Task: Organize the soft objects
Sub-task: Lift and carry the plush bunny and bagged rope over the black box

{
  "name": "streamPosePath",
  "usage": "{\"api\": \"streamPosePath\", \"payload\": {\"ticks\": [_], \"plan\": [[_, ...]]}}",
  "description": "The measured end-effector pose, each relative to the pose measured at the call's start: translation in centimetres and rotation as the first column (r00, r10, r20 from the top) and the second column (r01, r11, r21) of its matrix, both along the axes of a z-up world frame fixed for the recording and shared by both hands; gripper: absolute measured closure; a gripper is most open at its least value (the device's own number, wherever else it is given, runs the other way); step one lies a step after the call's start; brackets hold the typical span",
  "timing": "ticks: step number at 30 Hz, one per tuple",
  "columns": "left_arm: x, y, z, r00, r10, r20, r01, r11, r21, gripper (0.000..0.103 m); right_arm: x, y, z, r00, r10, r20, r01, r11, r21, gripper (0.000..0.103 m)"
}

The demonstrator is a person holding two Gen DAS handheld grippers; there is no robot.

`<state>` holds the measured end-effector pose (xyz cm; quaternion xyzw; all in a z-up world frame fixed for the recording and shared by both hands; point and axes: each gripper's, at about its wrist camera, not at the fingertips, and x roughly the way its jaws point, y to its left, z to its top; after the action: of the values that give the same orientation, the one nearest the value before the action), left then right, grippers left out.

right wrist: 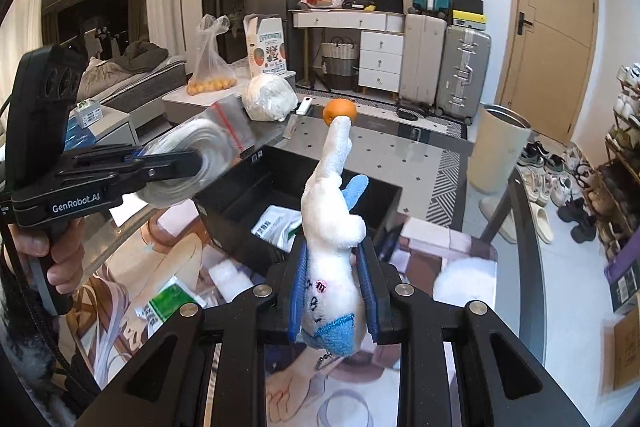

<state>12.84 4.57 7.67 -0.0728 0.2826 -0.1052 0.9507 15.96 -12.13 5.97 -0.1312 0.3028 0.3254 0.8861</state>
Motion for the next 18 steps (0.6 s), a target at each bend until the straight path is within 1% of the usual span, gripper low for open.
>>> {"api": "streamPosePath", "payload": {"ticks": [10,15,18], "plan": [[3.6,-0.1,-0.7,1.000,-0.006,-0.014,0.006,1.000,-0.011,0.090,3.4,2.7,-0.7,0.999,0.048,-0.018,-0.049,0.998,-0.027,0.079],[5.2,-0.3,-1.5,1.000,-0.003,-0.031,0.003,1.000,0.007,0.090,5.0,3.9,-1.2,0.997,0.066,-0.036,-0.067,0.997,-0.044,0.079],[6.0,-0.2,-1.9,0.999,-0.001,-0.041,0.001,1.000,0.003,0.090,6.0,4.7,-1.9,0.996,0.076,-0.049,-0.079,0.995,-0.062,0.079]]}}
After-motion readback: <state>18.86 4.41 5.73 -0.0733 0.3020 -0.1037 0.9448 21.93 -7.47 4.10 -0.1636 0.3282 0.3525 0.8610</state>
